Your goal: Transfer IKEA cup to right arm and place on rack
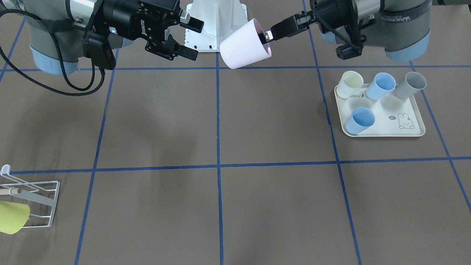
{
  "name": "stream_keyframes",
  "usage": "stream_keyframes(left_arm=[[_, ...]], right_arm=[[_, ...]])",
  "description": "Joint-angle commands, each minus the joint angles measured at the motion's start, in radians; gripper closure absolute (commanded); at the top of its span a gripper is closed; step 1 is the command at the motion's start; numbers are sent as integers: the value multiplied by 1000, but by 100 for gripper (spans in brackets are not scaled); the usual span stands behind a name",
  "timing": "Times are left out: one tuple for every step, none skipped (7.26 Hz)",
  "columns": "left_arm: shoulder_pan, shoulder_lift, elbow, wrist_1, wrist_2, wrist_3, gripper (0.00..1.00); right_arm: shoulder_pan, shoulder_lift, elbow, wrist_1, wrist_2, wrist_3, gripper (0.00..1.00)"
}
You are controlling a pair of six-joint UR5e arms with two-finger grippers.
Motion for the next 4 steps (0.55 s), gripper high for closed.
stream_keyframes(left_arm=[[12, -8, -1, -157, 93, -207, 100], [37, -15, -2, -165, 125, -209, 100], [40, -15, -2, -165, 130, -209, 100], [45, -15, -2, -165, 130, -209, 100]], right_arm=[[-84, -1, -40, 185, -122, 11, 1], [-92, 7, -57, 246, -127, 13, 1], [-92, 11, -57, 280, -140, 55, 1], [-92, 16, -57, 294, -163, 77, 1]])
